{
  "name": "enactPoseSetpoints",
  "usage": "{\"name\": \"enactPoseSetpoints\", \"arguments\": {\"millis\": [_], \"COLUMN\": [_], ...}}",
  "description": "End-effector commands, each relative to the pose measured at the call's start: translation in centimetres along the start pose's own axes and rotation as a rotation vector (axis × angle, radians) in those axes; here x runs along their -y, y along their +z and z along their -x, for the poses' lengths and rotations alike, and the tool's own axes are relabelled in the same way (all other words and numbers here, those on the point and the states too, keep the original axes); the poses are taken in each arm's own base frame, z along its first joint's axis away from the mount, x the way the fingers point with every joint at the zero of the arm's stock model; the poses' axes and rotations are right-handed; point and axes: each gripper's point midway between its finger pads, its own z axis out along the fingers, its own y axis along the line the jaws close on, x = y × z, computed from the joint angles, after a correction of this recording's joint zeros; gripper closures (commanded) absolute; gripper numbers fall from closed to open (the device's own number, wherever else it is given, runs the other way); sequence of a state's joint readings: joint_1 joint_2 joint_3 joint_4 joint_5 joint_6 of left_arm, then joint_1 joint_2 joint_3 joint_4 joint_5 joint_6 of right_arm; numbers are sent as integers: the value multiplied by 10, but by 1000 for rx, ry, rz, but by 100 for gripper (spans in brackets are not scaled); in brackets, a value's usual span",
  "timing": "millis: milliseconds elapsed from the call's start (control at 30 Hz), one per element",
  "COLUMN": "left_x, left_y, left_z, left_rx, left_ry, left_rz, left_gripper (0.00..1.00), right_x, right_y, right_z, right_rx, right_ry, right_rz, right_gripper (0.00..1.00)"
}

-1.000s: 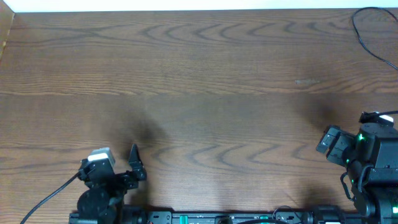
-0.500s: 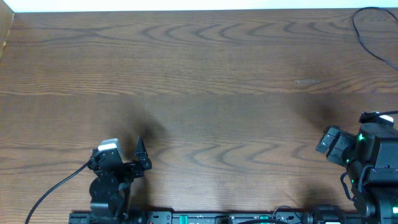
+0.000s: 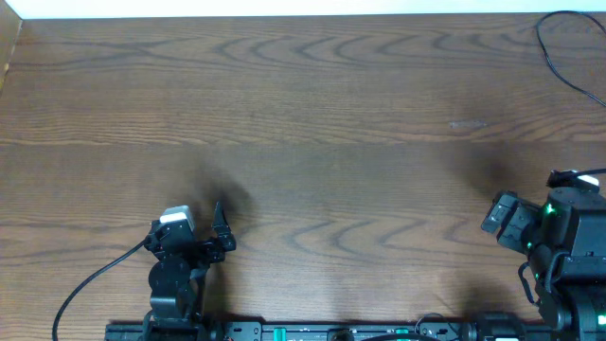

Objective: Untangle cables

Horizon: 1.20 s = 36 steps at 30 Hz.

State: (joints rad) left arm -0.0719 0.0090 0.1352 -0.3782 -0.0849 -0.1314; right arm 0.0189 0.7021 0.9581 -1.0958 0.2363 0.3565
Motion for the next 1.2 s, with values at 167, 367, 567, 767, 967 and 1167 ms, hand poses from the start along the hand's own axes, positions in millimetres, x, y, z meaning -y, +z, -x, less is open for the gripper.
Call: {"name": "enactPoseSetpoints", "arguments": {"millis": [167, 367, 567, 767, 967, 1167], "left_x": [-4, -2, -1, -14, -13, -1], "left_y": [5, 10, 14, 14, 15, 16], "left_z": [0, 16, 24, 26, 22, 18], "left_rx": [31, 137, 208, 219, 199, 181], "left_ry": [-10, -27, -38, -51, -39, 120], "left_rz": [17, 10, -2, 51, 42, -12], "left_gripper": [2, 2, 2, 2, 2, 2], "right_x": [1, 1, 1, 1, 1, 1], "right_y": [1, 1, 1, 1, 1, 1], "right_z": [-2, -2, -2, -2, -2, -2], "right_rx": [-2, -1, -1, -1, -1, -1], "right_ry": [11, 11, 11, 11, 11, 11], "right_rz": [-3, -3, -3, -3, -3, -3], "right_gripper": [1, 1, 1, 1, 1, 1]}}
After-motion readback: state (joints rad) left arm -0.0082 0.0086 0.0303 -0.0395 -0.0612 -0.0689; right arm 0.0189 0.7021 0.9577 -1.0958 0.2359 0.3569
